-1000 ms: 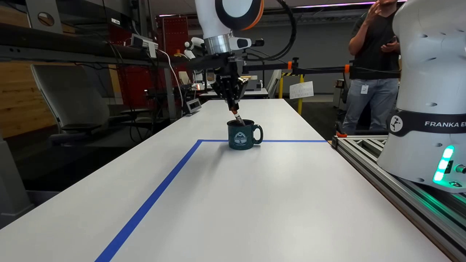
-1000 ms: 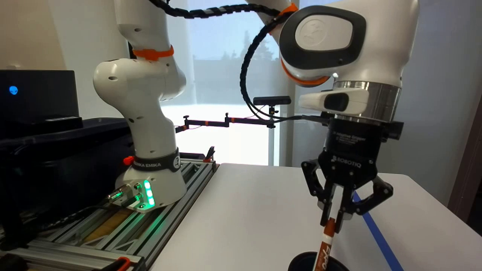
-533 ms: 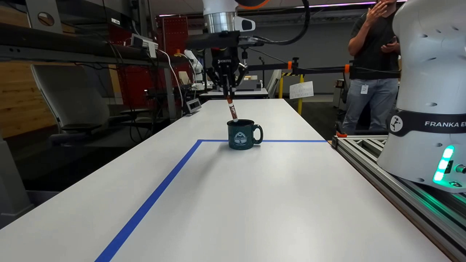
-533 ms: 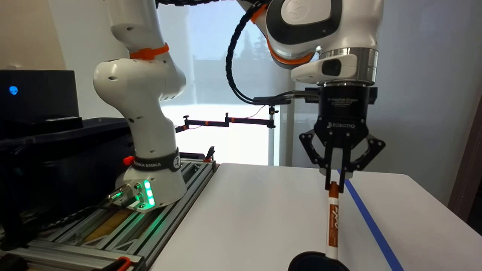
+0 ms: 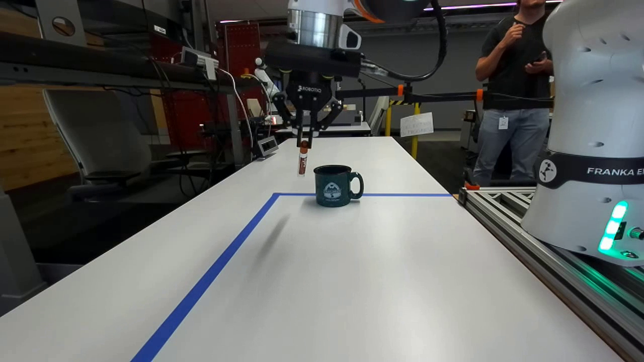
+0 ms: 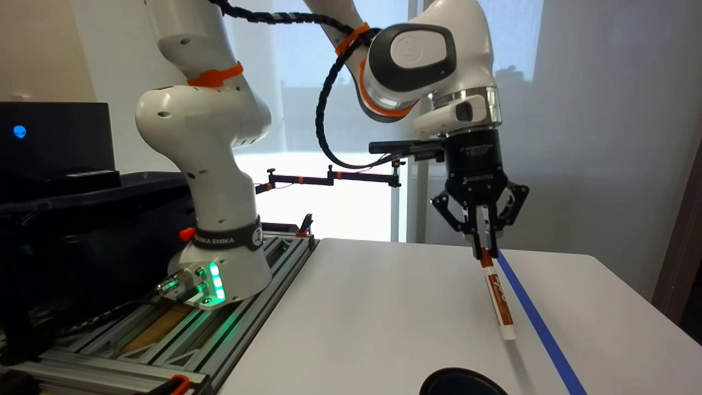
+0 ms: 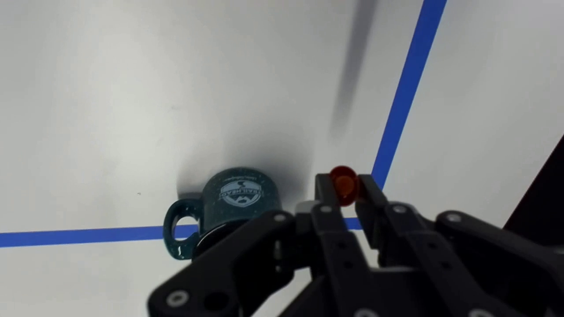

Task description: Put the marker on the table

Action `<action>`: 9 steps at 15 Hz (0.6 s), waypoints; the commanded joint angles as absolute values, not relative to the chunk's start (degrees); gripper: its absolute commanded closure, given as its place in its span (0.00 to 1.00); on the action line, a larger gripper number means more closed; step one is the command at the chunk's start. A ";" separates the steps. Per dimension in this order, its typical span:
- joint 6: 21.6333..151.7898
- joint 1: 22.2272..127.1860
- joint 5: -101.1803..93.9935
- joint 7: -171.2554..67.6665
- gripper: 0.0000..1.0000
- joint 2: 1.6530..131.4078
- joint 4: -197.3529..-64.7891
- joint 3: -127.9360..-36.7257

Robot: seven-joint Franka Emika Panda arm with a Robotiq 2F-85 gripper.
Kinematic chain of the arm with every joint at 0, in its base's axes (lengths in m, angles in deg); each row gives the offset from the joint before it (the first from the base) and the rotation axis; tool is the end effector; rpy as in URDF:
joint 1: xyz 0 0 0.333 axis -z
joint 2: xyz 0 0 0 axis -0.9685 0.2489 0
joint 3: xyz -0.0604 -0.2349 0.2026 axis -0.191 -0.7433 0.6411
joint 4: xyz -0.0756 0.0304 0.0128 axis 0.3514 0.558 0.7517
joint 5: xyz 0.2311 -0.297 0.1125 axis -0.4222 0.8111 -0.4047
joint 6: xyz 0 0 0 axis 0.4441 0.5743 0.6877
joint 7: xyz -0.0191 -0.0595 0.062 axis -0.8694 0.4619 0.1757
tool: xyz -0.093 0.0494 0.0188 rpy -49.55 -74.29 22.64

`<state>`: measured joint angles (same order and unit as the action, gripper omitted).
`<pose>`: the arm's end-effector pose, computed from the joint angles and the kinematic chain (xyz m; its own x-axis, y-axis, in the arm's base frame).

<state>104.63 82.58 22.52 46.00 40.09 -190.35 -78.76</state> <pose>0.4306 -0.0416 0.3173 0.0574 -0.9619 0.2672 -0.9777 -0.1083 -0.1800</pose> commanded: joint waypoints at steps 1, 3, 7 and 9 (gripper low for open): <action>118.12 85.26 27.64 46.75 0.96 42.63 -194.72 -77.76; 125.08 85.61 30.62 47.62 0.96 45.72 -195.71 -79.07; 133.48 87.82 35.60 46.79 0.96 51.85 -195.37 -80.49; 135.64 88.12 37.05 46.14 0.96 54.36 -194.84 -81.55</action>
<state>131.39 87.09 33.48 46.01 50.88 -195.74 -80.29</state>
